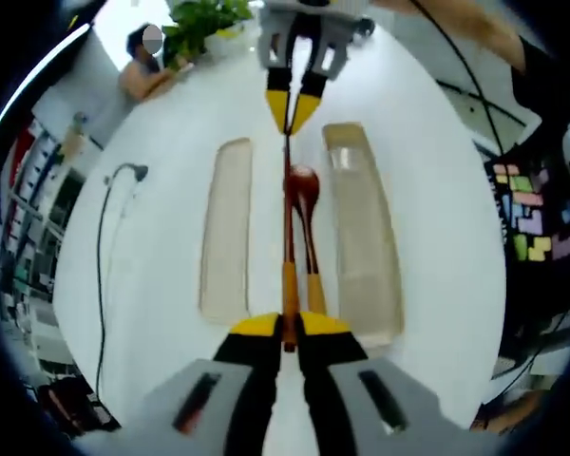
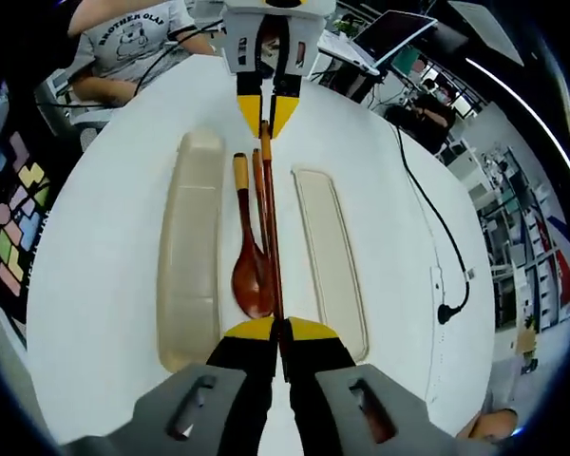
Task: Arrange the utensils inside the cutlery case until each visible utensil rests in its matching compartment.
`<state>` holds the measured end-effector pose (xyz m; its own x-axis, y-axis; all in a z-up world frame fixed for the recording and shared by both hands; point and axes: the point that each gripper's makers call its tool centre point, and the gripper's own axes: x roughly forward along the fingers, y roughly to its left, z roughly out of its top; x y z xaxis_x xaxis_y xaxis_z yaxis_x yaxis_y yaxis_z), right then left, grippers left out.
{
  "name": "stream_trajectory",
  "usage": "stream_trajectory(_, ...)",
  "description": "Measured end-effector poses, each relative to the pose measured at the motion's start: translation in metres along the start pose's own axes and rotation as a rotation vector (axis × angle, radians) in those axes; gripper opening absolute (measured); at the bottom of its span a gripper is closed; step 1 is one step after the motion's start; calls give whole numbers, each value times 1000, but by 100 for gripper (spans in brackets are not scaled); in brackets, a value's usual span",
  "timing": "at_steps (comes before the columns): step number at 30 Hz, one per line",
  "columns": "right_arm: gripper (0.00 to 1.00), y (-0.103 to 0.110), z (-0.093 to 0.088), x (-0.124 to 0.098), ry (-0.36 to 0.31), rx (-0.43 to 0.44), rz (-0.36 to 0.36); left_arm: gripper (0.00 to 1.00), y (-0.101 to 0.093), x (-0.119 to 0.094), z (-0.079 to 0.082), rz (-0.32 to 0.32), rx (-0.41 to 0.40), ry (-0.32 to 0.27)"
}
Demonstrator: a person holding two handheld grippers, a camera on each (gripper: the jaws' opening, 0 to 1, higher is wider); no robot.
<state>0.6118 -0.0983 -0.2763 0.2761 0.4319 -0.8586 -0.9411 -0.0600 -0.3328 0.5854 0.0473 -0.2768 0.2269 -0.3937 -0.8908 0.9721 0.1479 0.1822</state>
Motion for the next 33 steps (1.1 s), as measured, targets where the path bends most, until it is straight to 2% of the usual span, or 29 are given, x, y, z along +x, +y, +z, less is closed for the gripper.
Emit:
stream_trajectory(8, 1, 19, 3, -7, 12, -3, 4, 6, -29, -1, -1, -14, 35, 7)
stream_trajectory(13, 1, 34, 1, -5, 40, -24, 29, 6, -40, 1, -2, -35, 36, 14)
stream_trajectory(16, 1, 43, 1, -5, 36, -14, 62, 6, -50, 2, -4, -62, 43, 23)
stream_trajectory(21, 1, 54, -3, -4, 42, -18, 106, 6, -59, 5, -3, -101, 24, 3)
stream_trajectory(24, 1, 66, -4, -1, 4, 53, 154, 6, -59, 9, -6, -109, 34, 10)
stream_trajectory(27, 1, 69, -5, 4, 9, 46, 156, 6, -60, 12, -7, -130, 25, 9)
stream_trajectory(33, 2, 69, -6, 10, 18, 86, 181, 6, -62, 14, -11, -153, 2, 31)
